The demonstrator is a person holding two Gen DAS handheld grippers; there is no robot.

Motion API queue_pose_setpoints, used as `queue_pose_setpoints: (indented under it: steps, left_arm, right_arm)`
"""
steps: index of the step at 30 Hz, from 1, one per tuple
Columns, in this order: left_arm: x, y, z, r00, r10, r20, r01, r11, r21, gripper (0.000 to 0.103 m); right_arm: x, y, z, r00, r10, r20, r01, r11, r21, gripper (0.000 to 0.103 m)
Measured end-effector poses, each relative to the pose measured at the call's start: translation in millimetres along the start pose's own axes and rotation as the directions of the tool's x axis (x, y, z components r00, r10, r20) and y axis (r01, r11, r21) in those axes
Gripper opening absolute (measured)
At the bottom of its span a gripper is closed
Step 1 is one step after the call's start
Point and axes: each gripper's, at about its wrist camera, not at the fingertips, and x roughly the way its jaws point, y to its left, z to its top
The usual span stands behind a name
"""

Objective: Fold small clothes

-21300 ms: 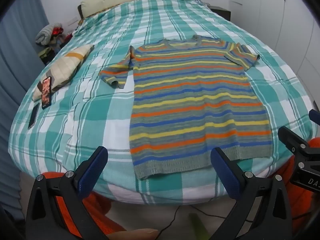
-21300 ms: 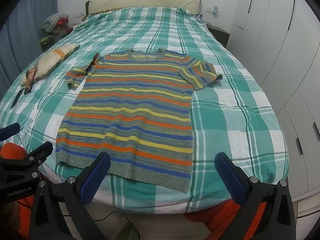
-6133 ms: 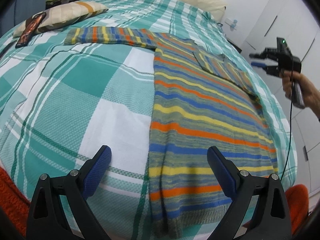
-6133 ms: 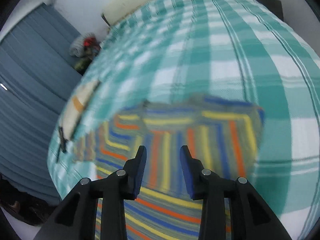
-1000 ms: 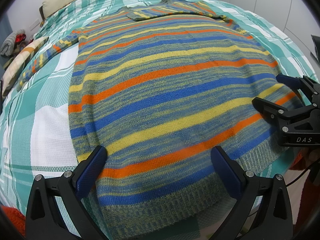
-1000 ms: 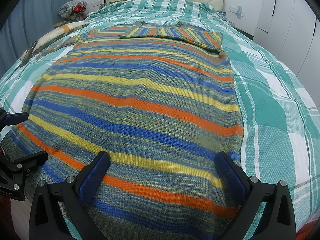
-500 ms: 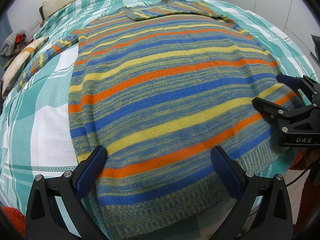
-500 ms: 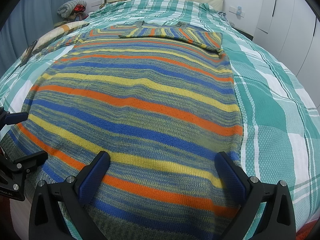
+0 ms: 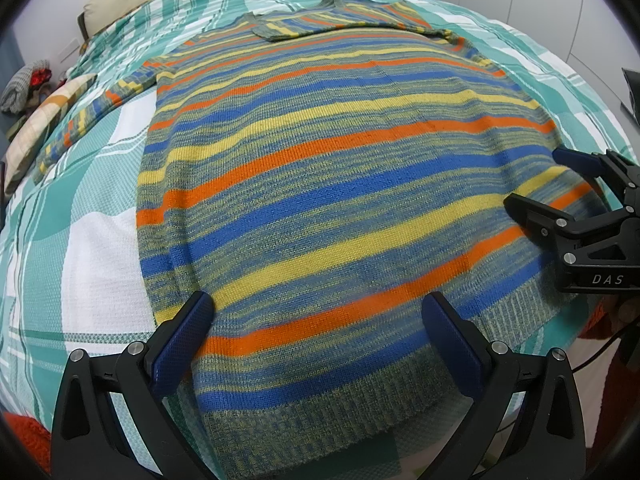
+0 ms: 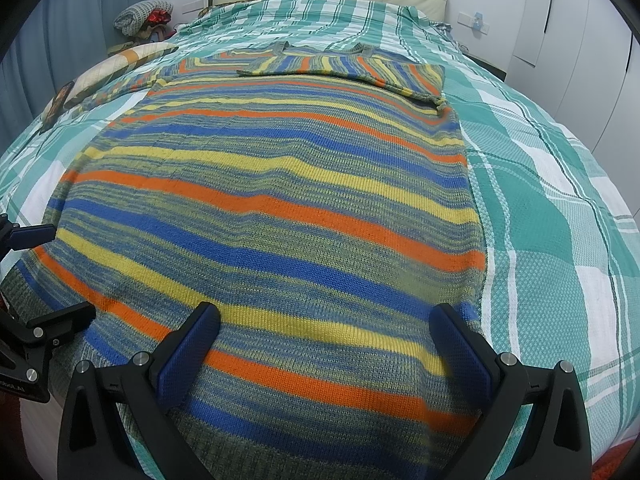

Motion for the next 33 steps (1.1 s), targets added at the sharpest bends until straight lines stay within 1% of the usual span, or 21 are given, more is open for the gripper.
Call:
queue_pose_setpoints:
  steps: [33]
  left_arm:
    - [0.7,-0.9,1.8,1.000,-0.001,-0.004,0.001,1.000,0.010,0.102]
  right_arm:
    - [0.0,-0.1,0.3,1.000,-0.002,-0.001,0.002,1.000,-0.001,0.103]
